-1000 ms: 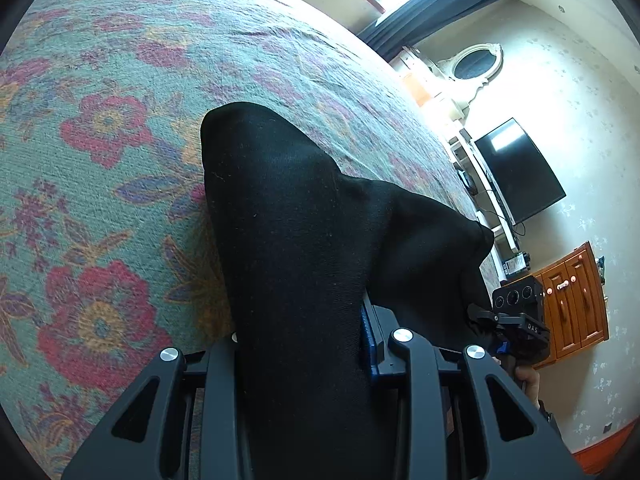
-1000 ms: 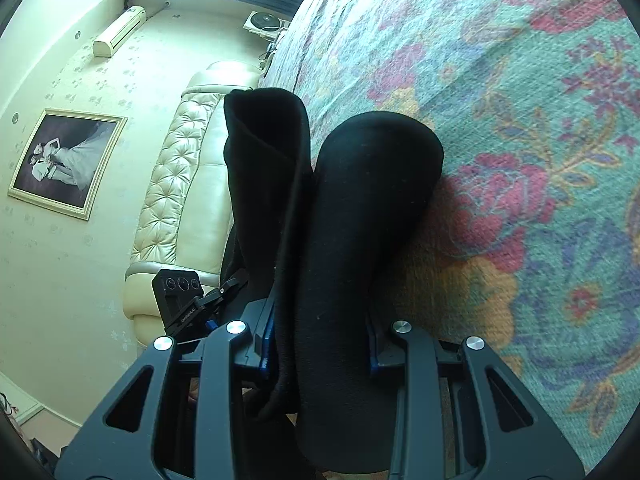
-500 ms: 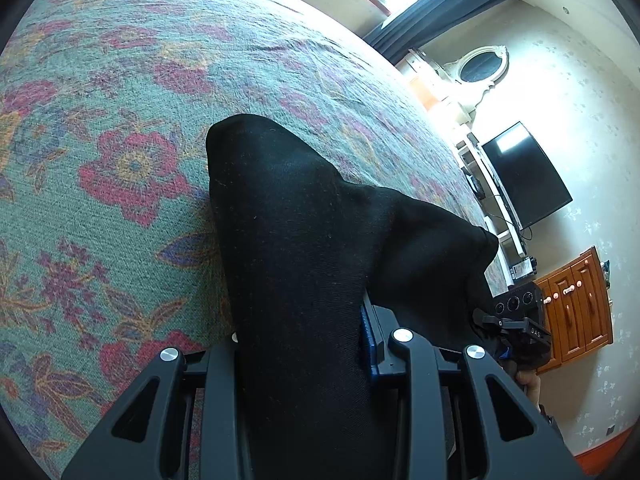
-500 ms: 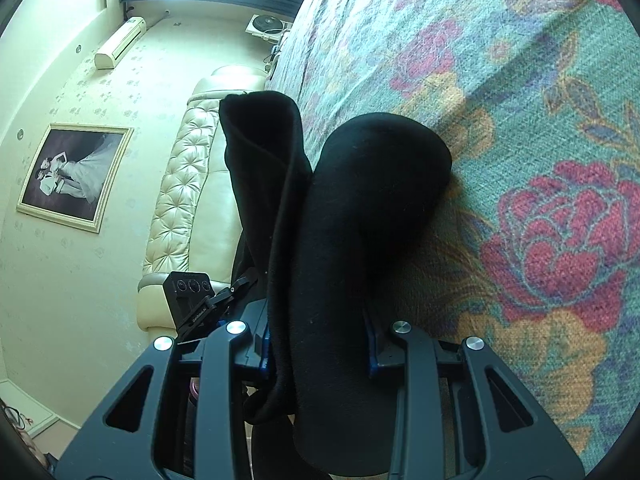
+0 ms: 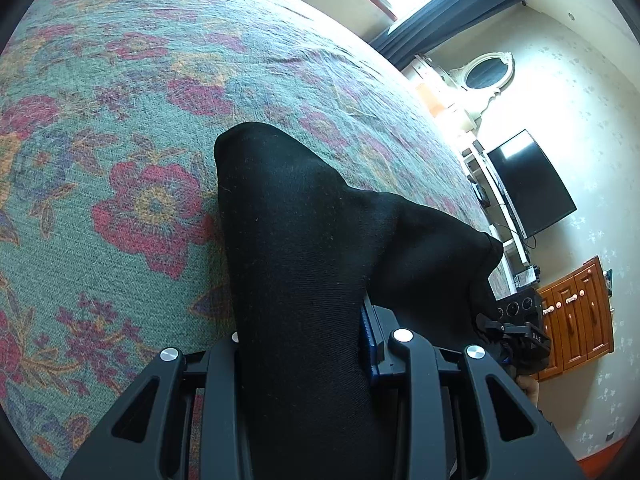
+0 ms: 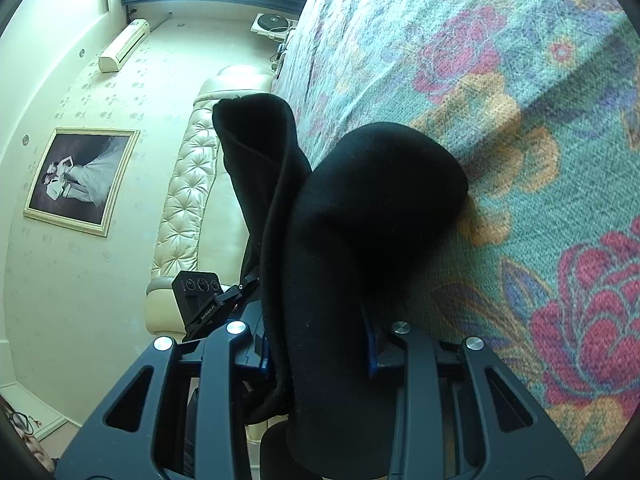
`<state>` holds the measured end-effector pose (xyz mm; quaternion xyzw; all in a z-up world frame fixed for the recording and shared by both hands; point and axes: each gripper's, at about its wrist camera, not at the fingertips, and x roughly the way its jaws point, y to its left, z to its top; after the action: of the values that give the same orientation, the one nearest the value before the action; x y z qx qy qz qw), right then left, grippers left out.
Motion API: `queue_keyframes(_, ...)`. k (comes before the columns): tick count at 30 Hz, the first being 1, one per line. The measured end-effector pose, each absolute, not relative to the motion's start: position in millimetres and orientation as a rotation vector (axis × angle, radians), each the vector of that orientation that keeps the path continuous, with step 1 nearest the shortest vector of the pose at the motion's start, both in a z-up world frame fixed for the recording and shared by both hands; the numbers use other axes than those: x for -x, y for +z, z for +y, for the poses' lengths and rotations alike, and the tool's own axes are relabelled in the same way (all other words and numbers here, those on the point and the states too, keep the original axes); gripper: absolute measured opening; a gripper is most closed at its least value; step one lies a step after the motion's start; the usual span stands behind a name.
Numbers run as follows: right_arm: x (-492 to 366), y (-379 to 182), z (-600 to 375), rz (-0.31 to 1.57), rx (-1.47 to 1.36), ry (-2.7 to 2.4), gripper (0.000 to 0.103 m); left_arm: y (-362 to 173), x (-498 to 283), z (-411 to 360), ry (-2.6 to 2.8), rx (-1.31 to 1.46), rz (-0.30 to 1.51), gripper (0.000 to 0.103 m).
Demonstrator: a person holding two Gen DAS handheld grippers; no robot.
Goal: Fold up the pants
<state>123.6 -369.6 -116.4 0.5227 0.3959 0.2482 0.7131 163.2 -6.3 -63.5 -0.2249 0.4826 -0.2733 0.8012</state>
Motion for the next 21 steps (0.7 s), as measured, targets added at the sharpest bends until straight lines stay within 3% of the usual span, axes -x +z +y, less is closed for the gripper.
queue_keyframes(13, -138.0, -114.5, -369.2, 0.872, -1.144, 0.564, 0.032, -65.6, -147.1, 3.7, -0.601, 0.519, 1.025, 0.032)
queue_keyframes(16, -135.6, -109.1, -368.3, 0.873, -1.115, 0.543, 0.032, -65.1, -141.1, 6.4, -0.598, 0.51, 1.026, 0.037)
queue_keyframes(21, -122.1, -114.8, -376.5, 0.857, -1.122, 0.526, 0.032, -57.8, -131.6, 7.8, -0.58, 0.43, 0.995, 0.054)
